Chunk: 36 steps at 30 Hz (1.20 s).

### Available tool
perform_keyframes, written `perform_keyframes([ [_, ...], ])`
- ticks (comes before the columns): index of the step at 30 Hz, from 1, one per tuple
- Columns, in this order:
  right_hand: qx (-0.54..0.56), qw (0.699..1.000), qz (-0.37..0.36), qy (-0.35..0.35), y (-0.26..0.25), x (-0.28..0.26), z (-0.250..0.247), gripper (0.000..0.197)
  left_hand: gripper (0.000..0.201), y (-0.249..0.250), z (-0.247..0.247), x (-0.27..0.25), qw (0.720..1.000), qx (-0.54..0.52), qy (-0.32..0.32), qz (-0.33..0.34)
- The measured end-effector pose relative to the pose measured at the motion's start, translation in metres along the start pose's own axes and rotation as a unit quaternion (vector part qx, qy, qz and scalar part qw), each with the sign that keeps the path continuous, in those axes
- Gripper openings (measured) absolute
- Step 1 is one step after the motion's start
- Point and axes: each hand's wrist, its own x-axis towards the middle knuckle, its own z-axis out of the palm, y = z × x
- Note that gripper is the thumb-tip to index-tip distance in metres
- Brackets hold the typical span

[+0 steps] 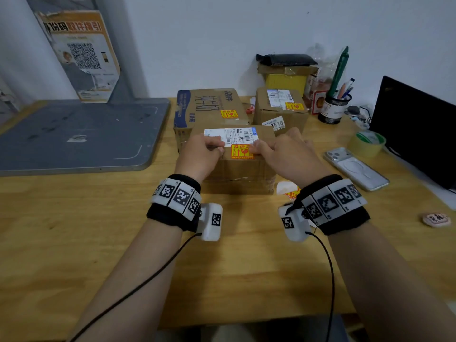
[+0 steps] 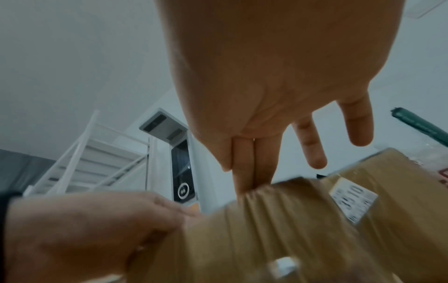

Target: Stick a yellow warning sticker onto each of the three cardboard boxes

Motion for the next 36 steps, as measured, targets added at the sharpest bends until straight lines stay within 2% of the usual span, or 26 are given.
perform_keyframes([
  [7, -0.031, 0.999, -0.017, 0.026, -0.002, -0.006, -0.001, 0.054, 0.02, -0.003, -0.001, 0.0, 1.0, 0.007, -0.001, 0.007],
  [12, 0.01, 1.0, -0.021, 0.015, 0.001, -0.015, -0.002, 0.052, 0.02, -0.002, 0.001, 0.001, 1.0, 0.013, 0.001, 0.0],
  [16, 0.06, 0.997, -0.036, -0.018, 0.0, -0.021, -0.009, 0.046, 0.016, 0.004, 0.001, -0.002, 1.0, 0.02, 0.013, -0.011],
  [19, 0.14, 0.989, -0.042, -0.011, 0.005, -0.021, -0.005, 0.035, 0.011, 0.001, -0.006, -0.007, 0.994, 0.083, 0.046, -0.054],
  [21, 0.156, 0.987, -0.04, 0.001, 0.012, -0.022, 0.003, 0.027, 0.013, -0.006, -0.013, -0.012, 0.991, 0.073, 0.048, -0.103],
  [23, 0.165, 0.985, -0.045, 0.006, 0.015, -0.023, 0.008, 0.029, 0.014, -0.014, -0.018, -0.017, 0.994, 0.022, 0.03, -0.105],
  [25, 0.156, 0.987, -0.048, 0.005, 0.014, -0.022, 0.011, 0.033, 0.024, -0.018, -0.019, -0.02, 0.996, -0.014, 0.026, -0.088],
  [31, 0.089, 0.995, -0.05, -0.018, 0.008, 0.001, 0.01, 0.039, 0.031, -0.014, -0.016, -0.013, 0.994, -0.035, 0.042, -0.091],
  [36, 0.103, 0.993, -0.021, -0.046, -0.001, 0.013, 0.008, 0.042, 0.028, -0.01, -0.01, -0.009, 0.994, -0.026, 0.064, -0.086],
])
